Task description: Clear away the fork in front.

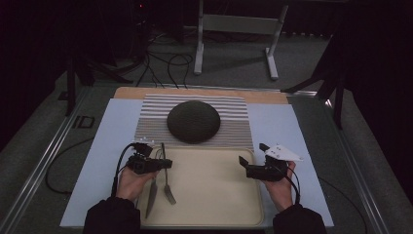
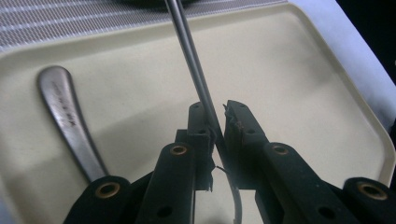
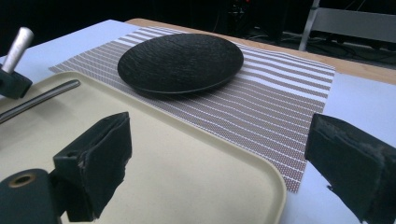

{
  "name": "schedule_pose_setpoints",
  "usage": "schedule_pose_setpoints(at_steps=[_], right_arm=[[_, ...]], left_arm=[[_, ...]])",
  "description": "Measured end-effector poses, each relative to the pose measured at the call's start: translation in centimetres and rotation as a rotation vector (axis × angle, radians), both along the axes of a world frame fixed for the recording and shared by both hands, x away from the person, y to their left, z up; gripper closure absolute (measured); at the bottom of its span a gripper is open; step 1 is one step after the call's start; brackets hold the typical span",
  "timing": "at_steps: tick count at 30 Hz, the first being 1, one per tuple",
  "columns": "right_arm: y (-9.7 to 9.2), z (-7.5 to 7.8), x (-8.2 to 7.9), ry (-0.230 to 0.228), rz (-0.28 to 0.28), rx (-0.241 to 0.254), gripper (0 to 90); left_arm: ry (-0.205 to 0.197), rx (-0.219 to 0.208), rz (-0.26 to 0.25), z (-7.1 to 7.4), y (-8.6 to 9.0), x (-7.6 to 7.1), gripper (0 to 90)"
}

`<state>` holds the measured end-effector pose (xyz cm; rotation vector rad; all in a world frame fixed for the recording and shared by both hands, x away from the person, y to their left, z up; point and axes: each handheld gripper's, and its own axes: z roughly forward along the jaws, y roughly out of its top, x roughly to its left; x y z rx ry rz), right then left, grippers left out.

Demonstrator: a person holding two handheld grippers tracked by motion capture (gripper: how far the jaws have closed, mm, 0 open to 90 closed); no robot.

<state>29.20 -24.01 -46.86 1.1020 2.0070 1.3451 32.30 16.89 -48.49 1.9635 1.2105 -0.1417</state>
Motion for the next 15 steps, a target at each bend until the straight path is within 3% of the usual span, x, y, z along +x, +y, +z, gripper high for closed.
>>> schedule_pose_setpoints(at_steps=[10,15], right_arm=[[0.1,-0.1,0.0,0.004,0.005,-0.003,7.5],[0.1,-0.1,0.1,0.007,0.006,-0.002,7.6]], left_arm=[[0.022,0.017,-0.006,-1.0,0.0,-0.3,80.0],[0.037,-0.020,-0.004,-1.5,0.5,-0.5,80.0]])
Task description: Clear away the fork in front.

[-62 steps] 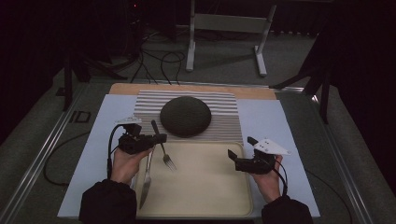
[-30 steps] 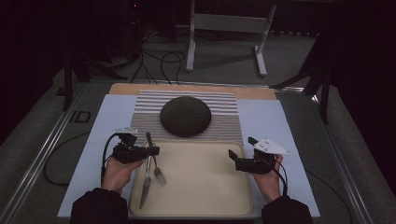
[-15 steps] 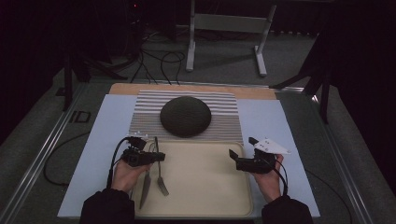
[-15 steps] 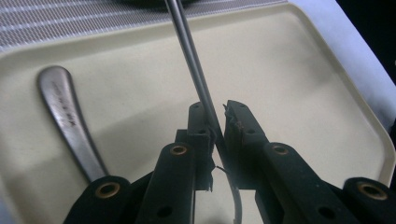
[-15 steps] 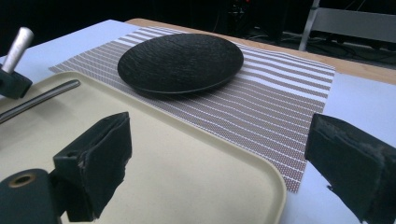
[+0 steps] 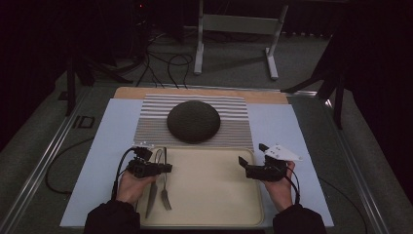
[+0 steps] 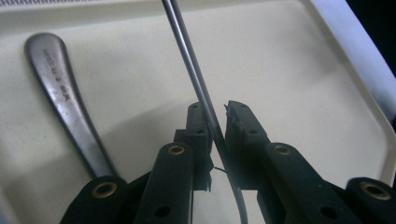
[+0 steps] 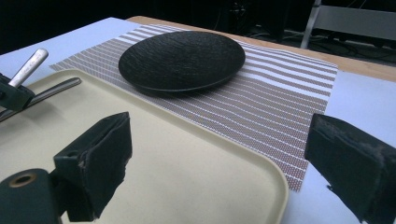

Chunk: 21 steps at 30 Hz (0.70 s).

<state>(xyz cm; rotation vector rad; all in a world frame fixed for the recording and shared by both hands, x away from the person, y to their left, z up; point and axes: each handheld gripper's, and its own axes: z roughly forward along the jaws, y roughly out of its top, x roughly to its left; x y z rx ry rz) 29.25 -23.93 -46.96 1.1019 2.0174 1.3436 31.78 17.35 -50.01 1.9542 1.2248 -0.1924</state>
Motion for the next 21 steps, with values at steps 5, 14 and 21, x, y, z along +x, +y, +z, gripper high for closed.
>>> schedule_pose_setpoints(at_steps=[5,14,21], right_arm=[[0.0,0.0,0.0,0.000,0.001,-0.001,7.6],[0.0,0.1,0.0,-0.002,-0.001,0.002,7.6],[0.0,0.2,-0.1,-0.006,0.000,0.008,7.6]], left_arm=[[0.016,-0.047,-0.008,-0.5,0.3,-0.5,80.0],[0.017,-0.064,-0.009,-1.0,0.4,-1.1,79.4],[0.025,-0.029,-0.002,-1.3,0.2,-1.1,78.6]])
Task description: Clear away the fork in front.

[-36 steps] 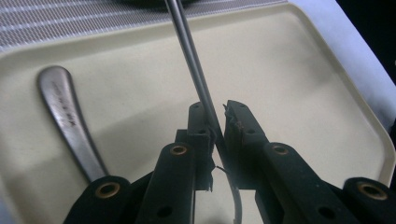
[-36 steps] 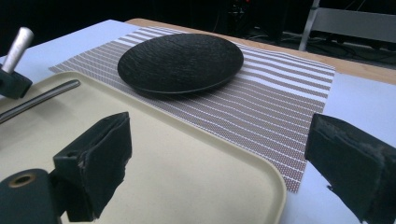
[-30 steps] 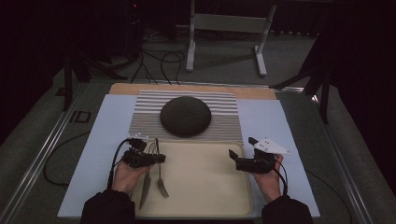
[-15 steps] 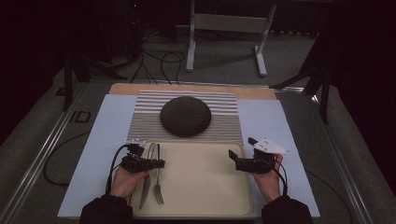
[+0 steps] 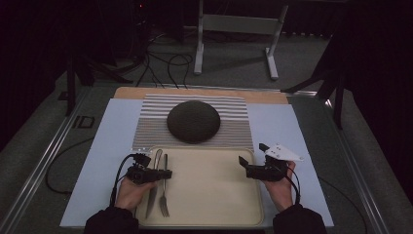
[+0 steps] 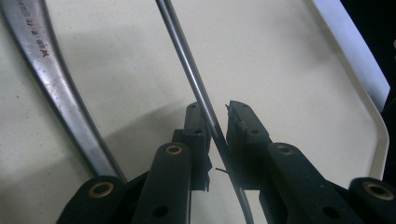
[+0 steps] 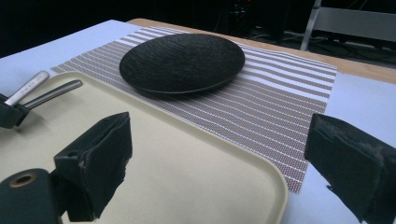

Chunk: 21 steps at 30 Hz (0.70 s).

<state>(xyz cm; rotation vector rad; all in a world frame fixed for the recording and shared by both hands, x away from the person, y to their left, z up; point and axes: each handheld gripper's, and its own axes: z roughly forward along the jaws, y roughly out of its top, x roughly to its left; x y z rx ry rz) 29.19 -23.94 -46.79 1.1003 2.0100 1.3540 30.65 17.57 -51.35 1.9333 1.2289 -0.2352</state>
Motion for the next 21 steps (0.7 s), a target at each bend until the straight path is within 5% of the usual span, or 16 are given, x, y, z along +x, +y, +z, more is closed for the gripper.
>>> schedule_pose_setpoints(at_steps=[9,13,21], right_arm=[[0.0,0.0,0.0,0.004,0.001,0.001,7.6],[0.1,0.0,0.0,0.001,0.000,0.000,7.6],[0.1,0.0,0.0,0.000,0.004,-0.001,7.6]], left_arm=[[0.015,0.011,0.018,-0.5,0.1,0.0,77.9],[0.008,-0.002,0.055,-0.5,0.3,0.0,54.6],[-0.104,0.022,0.097,0.6,0.4,-0.2,27.4]])
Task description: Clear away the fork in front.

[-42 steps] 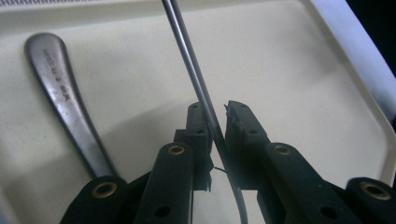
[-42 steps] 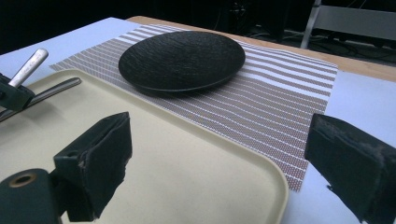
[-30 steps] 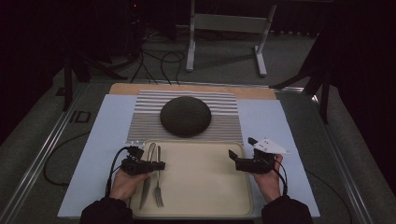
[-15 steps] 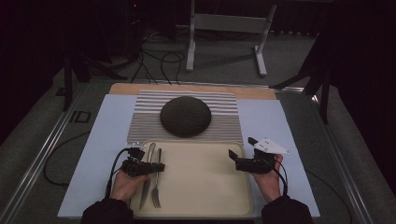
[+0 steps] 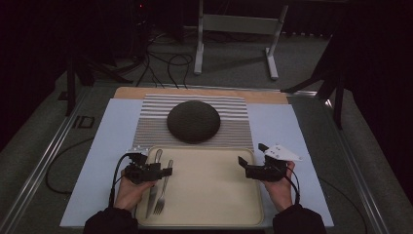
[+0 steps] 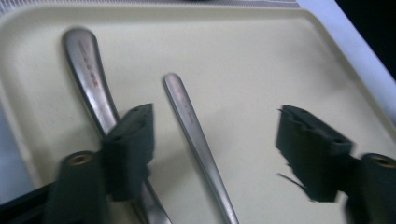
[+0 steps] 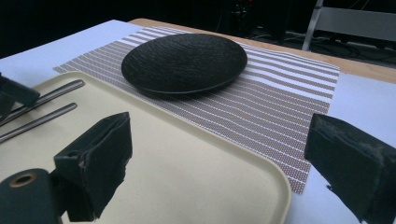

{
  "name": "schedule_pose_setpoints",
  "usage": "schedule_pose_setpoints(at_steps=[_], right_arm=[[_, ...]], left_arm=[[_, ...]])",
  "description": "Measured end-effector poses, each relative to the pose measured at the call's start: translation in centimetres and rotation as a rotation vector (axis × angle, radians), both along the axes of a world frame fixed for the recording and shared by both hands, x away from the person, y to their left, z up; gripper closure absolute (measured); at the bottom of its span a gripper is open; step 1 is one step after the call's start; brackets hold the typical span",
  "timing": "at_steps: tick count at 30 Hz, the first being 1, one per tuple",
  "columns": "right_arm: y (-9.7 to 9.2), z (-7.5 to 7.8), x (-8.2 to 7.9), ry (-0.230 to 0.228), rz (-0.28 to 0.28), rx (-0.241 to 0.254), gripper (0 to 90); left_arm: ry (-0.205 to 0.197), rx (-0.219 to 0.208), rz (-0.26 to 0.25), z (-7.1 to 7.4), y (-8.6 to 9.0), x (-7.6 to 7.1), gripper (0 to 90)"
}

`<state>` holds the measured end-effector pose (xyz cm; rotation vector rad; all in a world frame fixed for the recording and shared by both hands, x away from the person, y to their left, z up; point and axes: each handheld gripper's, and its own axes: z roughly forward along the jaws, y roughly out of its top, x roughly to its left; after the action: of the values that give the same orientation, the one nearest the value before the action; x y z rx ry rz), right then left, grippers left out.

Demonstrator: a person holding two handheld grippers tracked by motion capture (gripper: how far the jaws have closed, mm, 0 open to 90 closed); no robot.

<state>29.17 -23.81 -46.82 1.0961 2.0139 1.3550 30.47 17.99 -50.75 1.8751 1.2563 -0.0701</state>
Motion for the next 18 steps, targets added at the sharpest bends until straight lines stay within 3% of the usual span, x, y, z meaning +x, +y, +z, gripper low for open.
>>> schedule_pose_setpoints(at_steps=[4,5,11,16,18], right_arm=[[0.1,0.0,0.0,0.002,0.002,0.003,7.6],[0.1,0.0,0.0,0.002,0.002,0.003,7.6],[0.1,0.1,-0.1,0.004,0.012,0.007,7.6],[0.1,0.1,-0.1,0.009,0.018,0.003,7.7],[0.2,0.1,-0.1,0.012,0.022,0.002,7.6]], left_arm=[[-0.063,0.010,-0.008,0.7,-0.3,-0.1,17.7],[-0.063,0.010,-0.008,0.7,-0.3,-0.1,15.6],[-0.135,0.043,-0.008,2.0,-0.4,0.1,8.1],[-0.185,0.042,-0.014,2.9,-0.6,0.1,1.7],[-0.211,0.065,-0.009,3.2,-0.7,0.2,0.0]])
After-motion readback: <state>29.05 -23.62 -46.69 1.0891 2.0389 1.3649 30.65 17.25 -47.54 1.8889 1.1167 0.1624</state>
